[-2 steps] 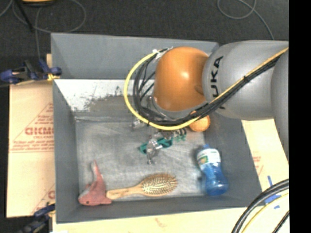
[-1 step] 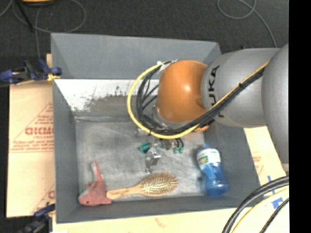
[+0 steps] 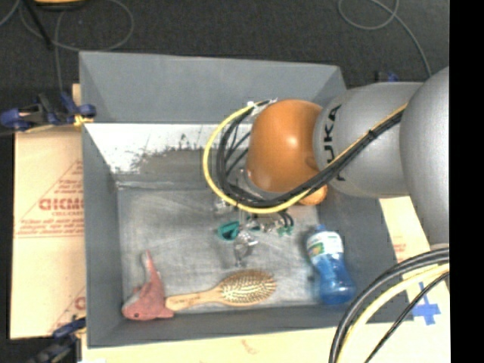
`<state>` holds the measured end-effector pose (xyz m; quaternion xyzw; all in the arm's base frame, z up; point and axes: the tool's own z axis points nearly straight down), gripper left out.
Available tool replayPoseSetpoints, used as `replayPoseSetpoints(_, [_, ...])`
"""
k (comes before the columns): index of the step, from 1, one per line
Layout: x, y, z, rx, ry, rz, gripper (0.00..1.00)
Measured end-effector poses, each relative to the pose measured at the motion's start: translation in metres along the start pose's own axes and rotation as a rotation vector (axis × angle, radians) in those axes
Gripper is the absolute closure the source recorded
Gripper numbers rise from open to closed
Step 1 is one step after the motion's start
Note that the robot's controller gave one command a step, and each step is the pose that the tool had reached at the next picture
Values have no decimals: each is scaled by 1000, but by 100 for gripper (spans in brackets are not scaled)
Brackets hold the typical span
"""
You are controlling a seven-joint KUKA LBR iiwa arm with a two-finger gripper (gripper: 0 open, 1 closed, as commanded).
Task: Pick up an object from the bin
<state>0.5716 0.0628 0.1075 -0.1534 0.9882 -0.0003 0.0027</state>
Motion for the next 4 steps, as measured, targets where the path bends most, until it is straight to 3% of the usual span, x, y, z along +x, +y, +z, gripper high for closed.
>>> replayPoseSetpoints(1, [-15, -29, 19, 0, 3, -140, 0])
replayPoseSetpoints(2, [-47, -52, 27, -2, -1, -35, 100])
replayPoseSetpoints(3, [-47, -52, 27, -2, -1, -34, 100])
replayPoseSetpoints(4, [-52, -65, -173, 0, 3, 16, 100])
